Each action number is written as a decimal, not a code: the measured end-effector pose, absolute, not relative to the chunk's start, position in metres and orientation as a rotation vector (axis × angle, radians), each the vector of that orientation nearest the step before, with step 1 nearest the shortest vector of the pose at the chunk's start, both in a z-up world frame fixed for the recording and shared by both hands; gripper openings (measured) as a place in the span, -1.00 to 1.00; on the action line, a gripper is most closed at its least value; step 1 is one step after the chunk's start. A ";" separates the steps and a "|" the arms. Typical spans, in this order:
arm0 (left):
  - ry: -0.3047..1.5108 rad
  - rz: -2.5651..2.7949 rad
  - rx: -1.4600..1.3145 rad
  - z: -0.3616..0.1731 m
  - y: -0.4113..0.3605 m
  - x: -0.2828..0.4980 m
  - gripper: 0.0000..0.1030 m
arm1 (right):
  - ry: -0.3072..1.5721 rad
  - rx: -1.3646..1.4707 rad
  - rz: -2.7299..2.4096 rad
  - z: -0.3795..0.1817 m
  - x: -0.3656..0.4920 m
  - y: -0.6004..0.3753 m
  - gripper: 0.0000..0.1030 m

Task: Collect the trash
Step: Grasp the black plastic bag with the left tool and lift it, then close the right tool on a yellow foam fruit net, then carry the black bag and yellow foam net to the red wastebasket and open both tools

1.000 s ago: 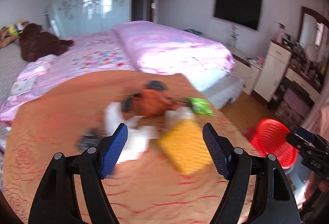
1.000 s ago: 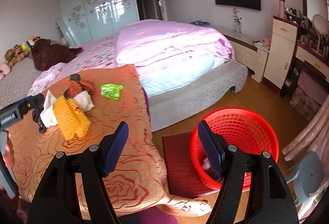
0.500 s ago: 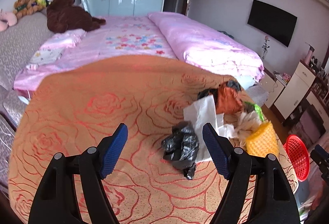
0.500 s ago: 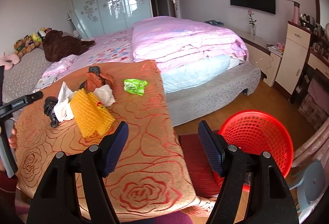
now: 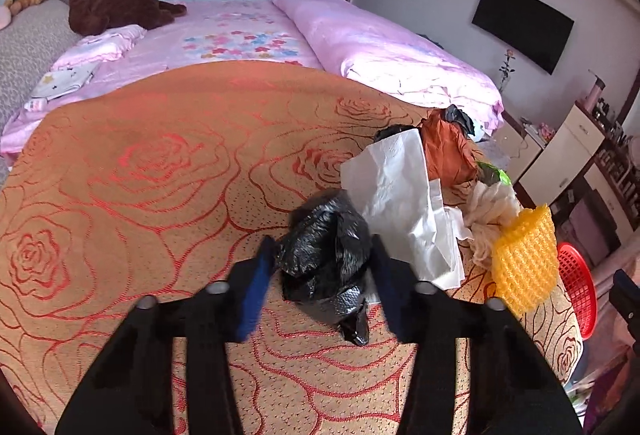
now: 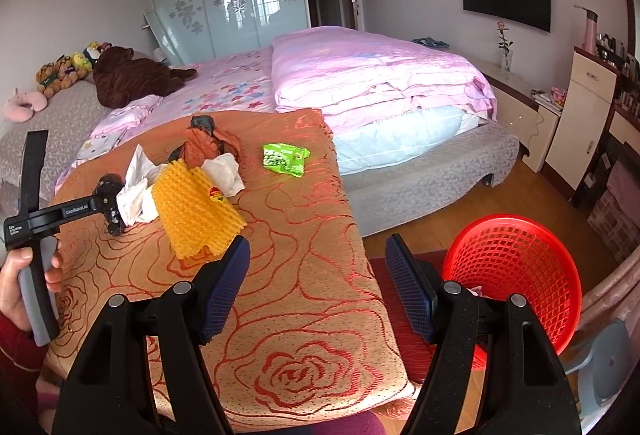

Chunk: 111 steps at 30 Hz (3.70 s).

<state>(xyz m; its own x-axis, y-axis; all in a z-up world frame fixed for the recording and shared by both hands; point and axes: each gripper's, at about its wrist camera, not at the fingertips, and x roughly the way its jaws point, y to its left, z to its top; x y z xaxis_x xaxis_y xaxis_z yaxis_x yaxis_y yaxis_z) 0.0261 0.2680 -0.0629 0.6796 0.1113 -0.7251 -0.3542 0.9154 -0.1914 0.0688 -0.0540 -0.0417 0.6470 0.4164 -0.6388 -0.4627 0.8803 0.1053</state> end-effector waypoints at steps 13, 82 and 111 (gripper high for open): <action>0.694 0.341 -0.305 -0.039 0.263 -0.018 -0.46 | 0.644 -0.186 0.643 -0.037 0.054 0.013 0.32; 0.630 0.319 -0.364 -0.022 0.264 -0.057 -0.46 | 0.801 -0.257 0.891 -0.068 0.036 0.116 -0.48; 0.607 0.247 -0.245 0.004 0.221 -0.028 -0.46 | 0.666 -0.106 0.748 -0.002 0.071 0.030 -0.48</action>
